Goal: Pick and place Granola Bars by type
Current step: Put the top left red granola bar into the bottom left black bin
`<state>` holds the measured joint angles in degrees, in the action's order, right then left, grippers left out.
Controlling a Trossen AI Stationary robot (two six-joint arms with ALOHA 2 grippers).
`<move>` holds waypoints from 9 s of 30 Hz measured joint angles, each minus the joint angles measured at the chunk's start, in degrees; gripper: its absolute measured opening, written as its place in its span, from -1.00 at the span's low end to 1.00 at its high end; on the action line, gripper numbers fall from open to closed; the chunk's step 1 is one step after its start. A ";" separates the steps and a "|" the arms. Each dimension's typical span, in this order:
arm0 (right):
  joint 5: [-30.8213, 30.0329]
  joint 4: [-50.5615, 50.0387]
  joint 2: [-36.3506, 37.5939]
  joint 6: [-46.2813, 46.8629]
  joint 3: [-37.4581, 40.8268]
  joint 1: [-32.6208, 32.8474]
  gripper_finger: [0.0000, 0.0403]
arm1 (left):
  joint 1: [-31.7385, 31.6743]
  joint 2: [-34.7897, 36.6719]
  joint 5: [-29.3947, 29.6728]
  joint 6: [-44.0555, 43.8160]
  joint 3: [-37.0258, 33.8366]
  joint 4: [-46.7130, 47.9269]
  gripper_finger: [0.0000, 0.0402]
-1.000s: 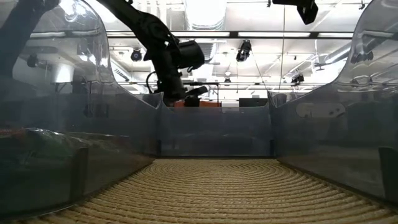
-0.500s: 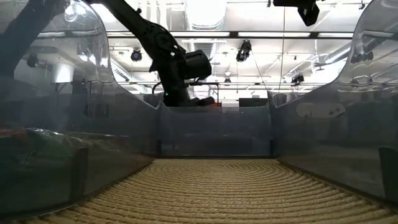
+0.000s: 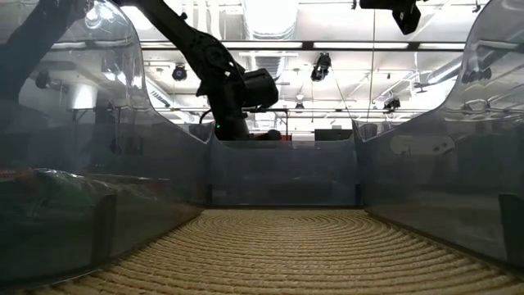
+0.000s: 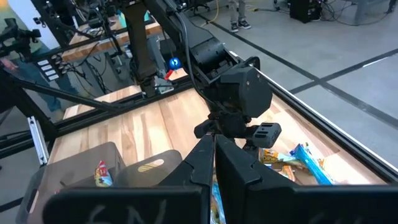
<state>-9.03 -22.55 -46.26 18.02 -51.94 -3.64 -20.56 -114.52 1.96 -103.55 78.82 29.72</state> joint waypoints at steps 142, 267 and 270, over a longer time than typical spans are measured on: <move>-0.01 0.16 -2.84 1.51 0.00 -0.01 -0.96 | 16.04 48.22 -19.47 78.17 11.92 3.62 -0.76; 0.47 -4.24 -4.76 1.55 0.00 0.00 -0.96 | 40.39 9.05 -12.77 85.66 8.03 27.27 -0.73; 0.47 -4.24 -4.76 1.55 0.00 0.00 -0.96 | 40.39 9.05 -12.76 85.64 8.03 27.28 -0.67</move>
<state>-8.56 -26.79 -51.03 19.57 -51.94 -3.64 19.84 -105.47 -10.81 -17.91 86.85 57.00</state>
